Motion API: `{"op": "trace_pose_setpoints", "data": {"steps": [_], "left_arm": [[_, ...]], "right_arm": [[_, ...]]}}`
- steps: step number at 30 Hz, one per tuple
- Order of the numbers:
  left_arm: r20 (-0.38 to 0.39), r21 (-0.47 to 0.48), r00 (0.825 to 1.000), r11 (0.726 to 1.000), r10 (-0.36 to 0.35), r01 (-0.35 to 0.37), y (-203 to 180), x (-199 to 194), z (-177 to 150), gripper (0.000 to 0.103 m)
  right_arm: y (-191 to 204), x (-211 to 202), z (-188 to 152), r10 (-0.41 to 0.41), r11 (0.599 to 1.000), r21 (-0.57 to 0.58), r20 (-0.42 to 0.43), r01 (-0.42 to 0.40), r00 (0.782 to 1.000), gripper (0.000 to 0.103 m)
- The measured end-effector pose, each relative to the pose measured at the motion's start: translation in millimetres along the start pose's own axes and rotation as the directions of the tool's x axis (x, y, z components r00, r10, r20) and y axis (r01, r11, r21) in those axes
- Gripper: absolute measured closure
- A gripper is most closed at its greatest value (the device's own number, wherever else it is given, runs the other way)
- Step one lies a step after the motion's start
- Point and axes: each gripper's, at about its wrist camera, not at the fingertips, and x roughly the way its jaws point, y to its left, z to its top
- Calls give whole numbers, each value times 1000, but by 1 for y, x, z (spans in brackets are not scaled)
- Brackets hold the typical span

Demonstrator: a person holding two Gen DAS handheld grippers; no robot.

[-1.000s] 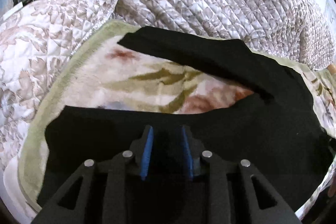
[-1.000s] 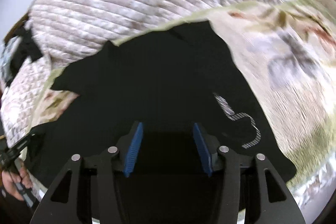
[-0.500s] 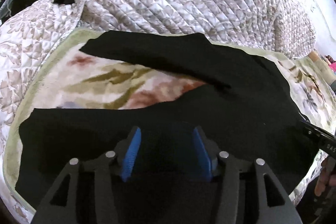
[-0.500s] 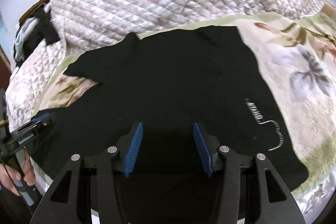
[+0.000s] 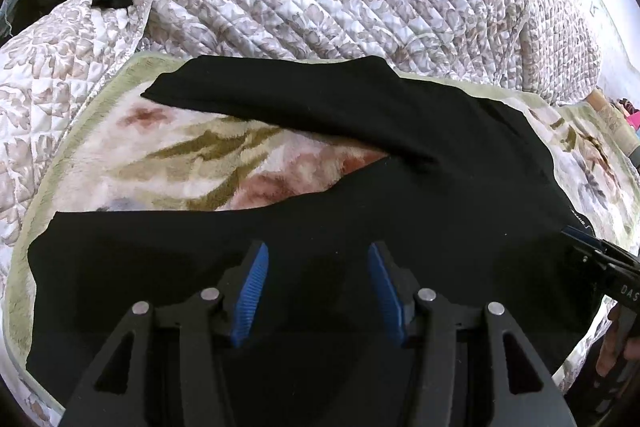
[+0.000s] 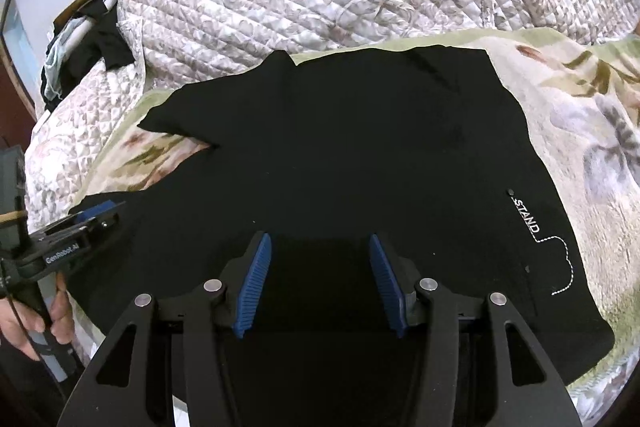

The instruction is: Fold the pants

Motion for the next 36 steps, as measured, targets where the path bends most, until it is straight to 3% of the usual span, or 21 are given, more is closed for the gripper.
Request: {"op": "trace_pose_setpoints", "data": {"steps": [11,19,27,36], "left_arm": [[-19,47,1000,999,-20,21,-3,7,27,48],[36,108,998,993,-61,56,8,33,109,38],[-7,110,999,993,-35,36,20,116,175,33],[-132,60,991,998,10,-2,44,199,181,28]], "right_arm": [[7,5,30,37,997,-65,-51,-41,998,43],[5,39,101,27,981,-188,-67,-39,997,43],[-11,103,165,-14,951,-308,-94,-15,995,42],[-29,184,208,-2,918,-389,-186,-72,982,41]]}}
